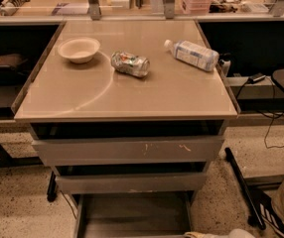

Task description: Open bottom drawer

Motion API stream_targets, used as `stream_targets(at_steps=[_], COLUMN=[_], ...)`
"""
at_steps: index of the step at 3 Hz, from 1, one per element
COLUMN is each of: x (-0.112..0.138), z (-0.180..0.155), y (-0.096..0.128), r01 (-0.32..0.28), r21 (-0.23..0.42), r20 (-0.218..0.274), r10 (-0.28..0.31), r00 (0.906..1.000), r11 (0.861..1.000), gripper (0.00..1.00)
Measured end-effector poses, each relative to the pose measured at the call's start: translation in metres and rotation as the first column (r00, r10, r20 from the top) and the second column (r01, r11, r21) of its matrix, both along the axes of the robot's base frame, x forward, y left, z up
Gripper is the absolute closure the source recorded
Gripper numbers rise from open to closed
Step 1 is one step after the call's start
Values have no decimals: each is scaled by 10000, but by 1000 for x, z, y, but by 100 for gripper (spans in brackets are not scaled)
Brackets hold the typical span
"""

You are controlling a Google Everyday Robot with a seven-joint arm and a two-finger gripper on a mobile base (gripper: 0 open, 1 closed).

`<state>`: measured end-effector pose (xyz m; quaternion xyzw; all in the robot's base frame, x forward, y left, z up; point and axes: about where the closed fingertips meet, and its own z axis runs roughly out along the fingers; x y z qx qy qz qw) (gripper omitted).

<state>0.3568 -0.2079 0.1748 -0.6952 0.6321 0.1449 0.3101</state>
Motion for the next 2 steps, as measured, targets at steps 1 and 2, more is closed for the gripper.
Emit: stream_targets(at_steps=[1, 2], x=[0, 0], z=[0, 0], y=[0, 0], r01=[-1, -1], r21=[1, 1], r20=[-1, -1], r10=[1, 1], r00=[10000, 10000], r11=[10000, 10000], gripper=[0, 0])
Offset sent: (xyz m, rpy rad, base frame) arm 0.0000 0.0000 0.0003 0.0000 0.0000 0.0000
